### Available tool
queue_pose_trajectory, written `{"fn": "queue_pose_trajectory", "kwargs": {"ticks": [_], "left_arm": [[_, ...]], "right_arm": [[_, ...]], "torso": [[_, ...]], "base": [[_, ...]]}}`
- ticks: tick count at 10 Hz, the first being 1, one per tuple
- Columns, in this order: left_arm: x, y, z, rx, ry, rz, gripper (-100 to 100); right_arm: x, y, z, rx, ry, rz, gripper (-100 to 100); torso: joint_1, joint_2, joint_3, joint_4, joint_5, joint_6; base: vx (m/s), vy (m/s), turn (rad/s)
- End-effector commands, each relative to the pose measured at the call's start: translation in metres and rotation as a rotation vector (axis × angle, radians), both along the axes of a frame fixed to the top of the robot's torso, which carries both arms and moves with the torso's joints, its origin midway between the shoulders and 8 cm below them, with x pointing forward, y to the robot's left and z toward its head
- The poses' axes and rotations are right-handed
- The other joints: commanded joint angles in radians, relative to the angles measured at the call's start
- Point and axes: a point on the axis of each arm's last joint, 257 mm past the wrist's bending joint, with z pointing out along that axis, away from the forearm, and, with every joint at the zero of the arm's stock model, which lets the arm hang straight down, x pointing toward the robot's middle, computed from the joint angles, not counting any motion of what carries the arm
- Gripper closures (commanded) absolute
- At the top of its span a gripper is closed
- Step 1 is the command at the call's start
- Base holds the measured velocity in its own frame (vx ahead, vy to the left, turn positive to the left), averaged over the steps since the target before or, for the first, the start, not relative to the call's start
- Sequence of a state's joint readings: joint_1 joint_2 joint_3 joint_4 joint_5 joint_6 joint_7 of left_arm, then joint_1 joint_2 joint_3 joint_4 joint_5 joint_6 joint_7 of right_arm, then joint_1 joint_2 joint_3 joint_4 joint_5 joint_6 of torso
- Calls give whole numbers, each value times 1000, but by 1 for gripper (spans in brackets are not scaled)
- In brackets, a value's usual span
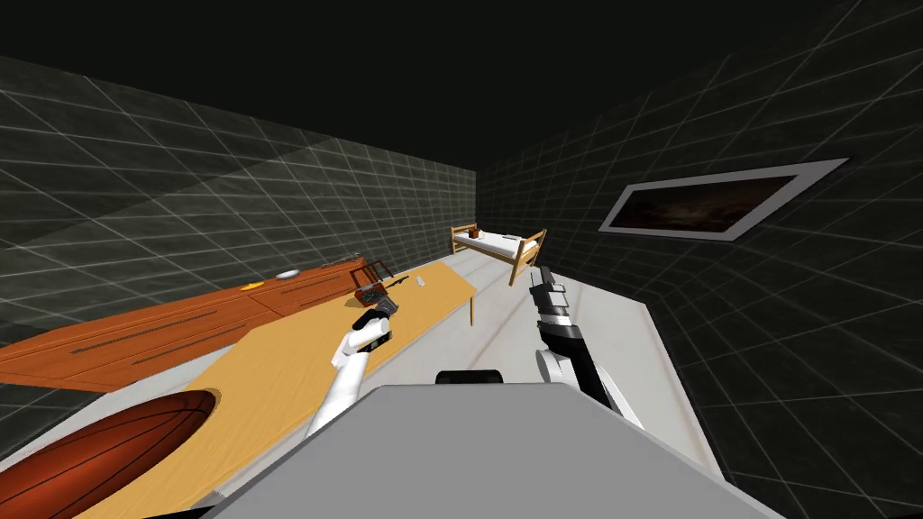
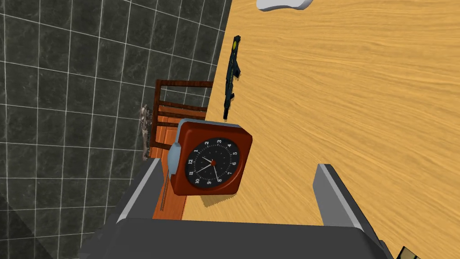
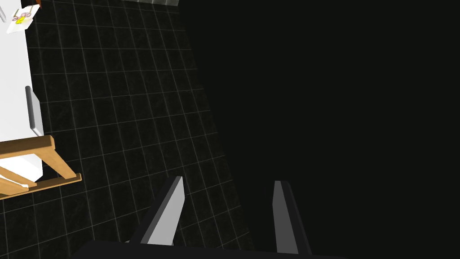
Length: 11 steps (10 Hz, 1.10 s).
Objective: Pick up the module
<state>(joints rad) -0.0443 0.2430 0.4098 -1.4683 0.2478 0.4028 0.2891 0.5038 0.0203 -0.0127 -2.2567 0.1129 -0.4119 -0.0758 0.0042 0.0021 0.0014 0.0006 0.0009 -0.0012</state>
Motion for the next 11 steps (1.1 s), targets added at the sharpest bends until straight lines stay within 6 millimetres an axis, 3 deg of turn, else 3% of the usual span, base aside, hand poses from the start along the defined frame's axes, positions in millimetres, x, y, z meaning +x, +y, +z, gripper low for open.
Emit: {"fn": "queue_pose_trajectory", "kwargs": {"ticks": [1,4,6,11], "left_arm": [[-4,3,-8,-17,32,3,-100],[-13,11,-47,-113,142,43,-100],[-18,11,-63,-161,201,58,-100],[-48,7,-119,-281,375,102,-100]], "right_arm": [[0,0,0,0,0,0,0],[0,0,0,0,0,0,0],[0,0,0,0,0,0,0],[0,0,0,0,0,0,0]], "torso": [[0,0,0,0,0,0],[0,-1,-1,0,0,0],[1,0,0,0,0,0],[3,-1,0,0,0,0]], "base": [[-7,15,21],[-18,43,-132],[-28,58,-89],[-20,65,-93]]}}
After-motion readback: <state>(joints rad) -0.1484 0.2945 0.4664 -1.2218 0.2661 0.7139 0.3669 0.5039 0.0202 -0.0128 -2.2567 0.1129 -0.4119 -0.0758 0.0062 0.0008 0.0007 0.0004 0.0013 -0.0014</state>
